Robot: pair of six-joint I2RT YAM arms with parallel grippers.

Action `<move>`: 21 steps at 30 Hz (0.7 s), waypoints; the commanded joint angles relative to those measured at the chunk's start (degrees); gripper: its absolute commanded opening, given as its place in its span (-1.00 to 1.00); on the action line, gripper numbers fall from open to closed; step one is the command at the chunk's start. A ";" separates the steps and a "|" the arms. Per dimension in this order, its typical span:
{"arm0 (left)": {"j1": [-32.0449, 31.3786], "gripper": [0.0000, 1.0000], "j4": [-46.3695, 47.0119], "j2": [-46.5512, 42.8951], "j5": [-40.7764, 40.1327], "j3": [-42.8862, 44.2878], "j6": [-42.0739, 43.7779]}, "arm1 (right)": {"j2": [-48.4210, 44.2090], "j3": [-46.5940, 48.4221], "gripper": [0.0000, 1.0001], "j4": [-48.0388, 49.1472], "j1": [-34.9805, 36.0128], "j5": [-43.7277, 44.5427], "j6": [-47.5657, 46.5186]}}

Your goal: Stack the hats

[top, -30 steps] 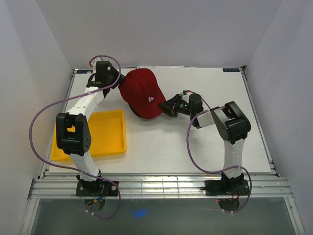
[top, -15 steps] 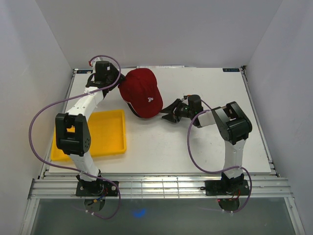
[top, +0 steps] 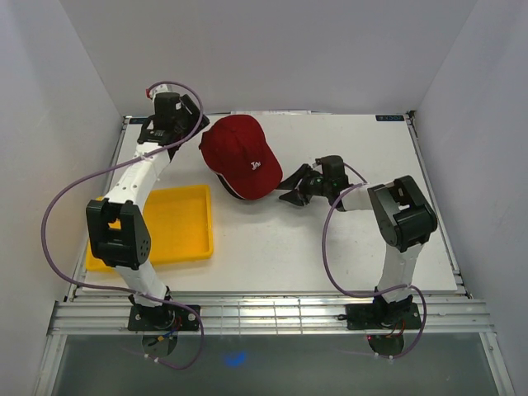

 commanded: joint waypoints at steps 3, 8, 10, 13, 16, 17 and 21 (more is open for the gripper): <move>-0.17 0.49 -1.58 -5.65 -1.79 2.50 2.16 | -3.90 0.05 0.09 -2.23 -0.92 0.10 -2.22; -0.17 0.49 -1.93 -7.67 -1.53 2.50 2.60 | -5.92 -3.72 0.10 -2.32 -1.89 0.27 -3.27; -0.17 0.49 -2.46 -9.43 -1.35 2.59 2.68 | -7.33 -5.04 0.10 -2.32 -2.42 0.27 -3.80; -0.16 0.50 -4.22 -12.15 0.05 2.32 2.77 | -10.05 -7.24 0.10 -2.32 -3.21 0.27 -5.99; -0.25 0.49 -5.19 -15.40 3.03 -1.18 2.16 | -14.27 -7.42 0.10 -7.47 -4.00 0.62 -11.25; -0.51 0.48 -5.36 -18.11 3.65 -2.41 2.07 | -15.58 -7.42 0.12 -9.51 -4.26 1.93 -15.63; -3.41 0.48 -8.51 -25.23 3.66 -8.83 2.68 | -25.58 -8.56 0.16 -16.46 -5.49 5.63 -23.04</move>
